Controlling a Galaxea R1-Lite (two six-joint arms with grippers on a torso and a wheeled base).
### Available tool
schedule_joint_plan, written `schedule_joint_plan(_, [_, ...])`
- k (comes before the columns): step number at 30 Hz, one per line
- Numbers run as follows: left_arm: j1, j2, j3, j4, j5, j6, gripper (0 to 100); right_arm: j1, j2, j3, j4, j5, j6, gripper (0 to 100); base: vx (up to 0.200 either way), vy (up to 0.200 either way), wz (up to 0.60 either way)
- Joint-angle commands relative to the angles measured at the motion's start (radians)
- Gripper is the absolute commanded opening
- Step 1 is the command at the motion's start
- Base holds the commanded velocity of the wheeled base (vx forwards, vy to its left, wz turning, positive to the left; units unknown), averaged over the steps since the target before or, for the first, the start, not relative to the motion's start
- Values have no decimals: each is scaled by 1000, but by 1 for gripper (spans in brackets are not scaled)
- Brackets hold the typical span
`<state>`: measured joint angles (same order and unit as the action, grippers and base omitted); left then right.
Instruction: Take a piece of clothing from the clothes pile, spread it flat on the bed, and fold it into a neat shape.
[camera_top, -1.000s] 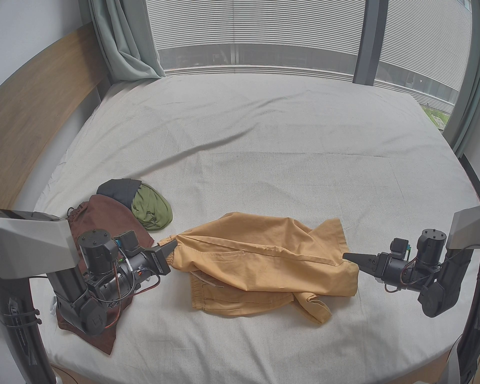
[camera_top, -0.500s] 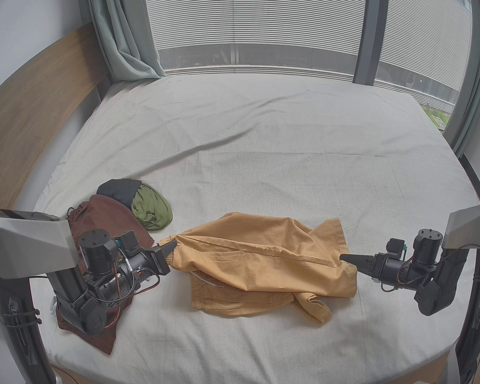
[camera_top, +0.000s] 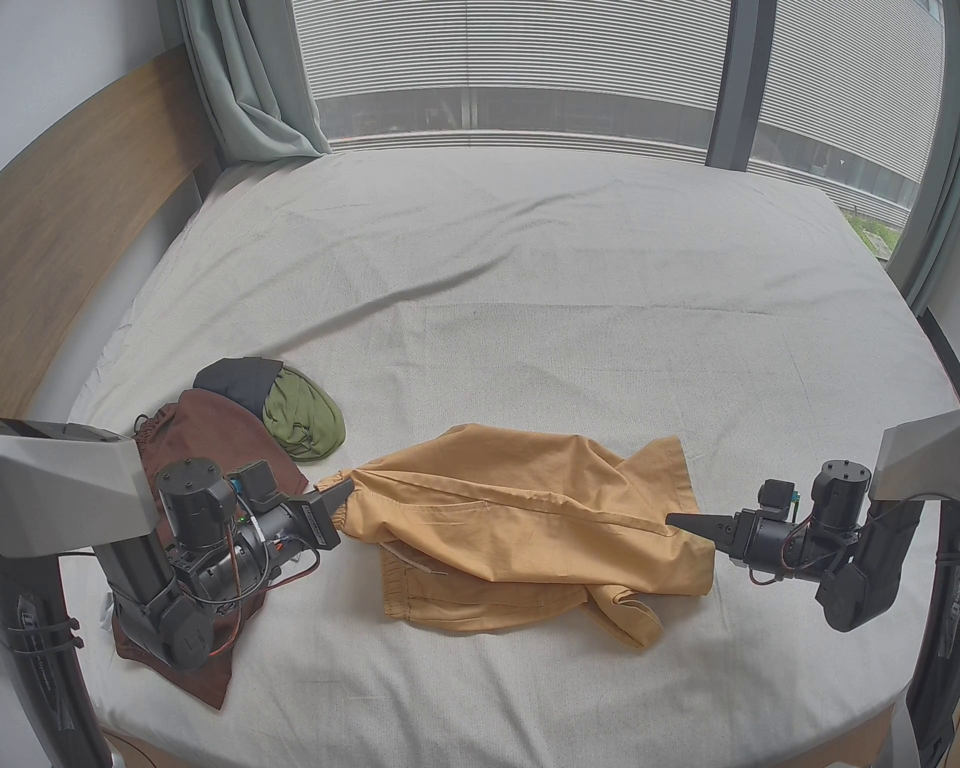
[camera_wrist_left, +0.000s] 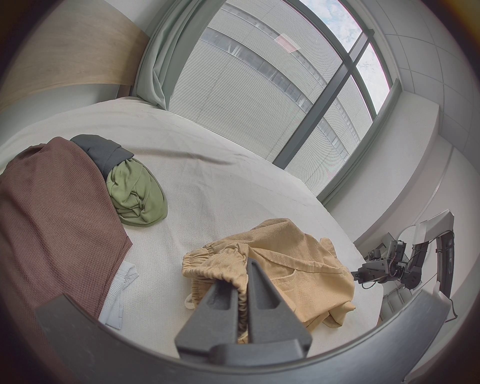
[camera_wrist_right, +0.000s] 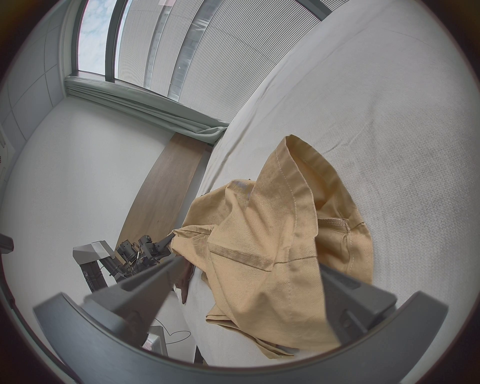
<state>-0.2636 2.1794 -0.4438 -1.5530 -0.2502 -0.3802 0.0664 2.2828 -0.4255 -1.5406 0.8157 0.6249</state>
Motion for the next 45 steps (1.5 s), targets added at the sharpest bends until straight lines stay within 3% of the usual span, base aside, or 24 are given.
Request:
schedule_joint_plan(1, [9, 3, -4, -4, 0, 0, 0, -3, -9, 7, 1, 2, 1, 0, 0, 0, 0])
schedule_joint_plan(10, [47, 13, -26, -4, 0, 0, 0, -31, -105, 74, 1, 88, -62, 0, 0, 0, 0])
schedule_joint_plan(16, [46, 16, -26, -4, 0, 0, 0, -92, -154, 133, 1, 266, -94, 0, 0, 0, 0])
schedule_joint_plan(19, [46, 16, -26, -4, 0, 0, 0, -102, -144, 136, 1, 316, -148, 0, 0, 0, 0])
schedule_joint_plan(29, [40, 14, -24, -4, 0, 3, 0, -82, -94, 105, 1, 316, -180, 0, 0, 0, 0])
schedule_joint_plan(30, [40, 14, -23, -4, 0, 3, 0, -82, -94, 105, 1, 316, -182, 100, 0, 0, 0])
schedule_joint_plan(36, [40, 10, -16, -4, 0, 24, 0, -20, -35, 57, -1, 310, -202, 100, 0, 0, 0])
schedule_joint_plan(45, [40, 8, -18, -4, 0, 24, 0, 7, -32, 21, -1, 263, -208, 100, 0, 0, 0])
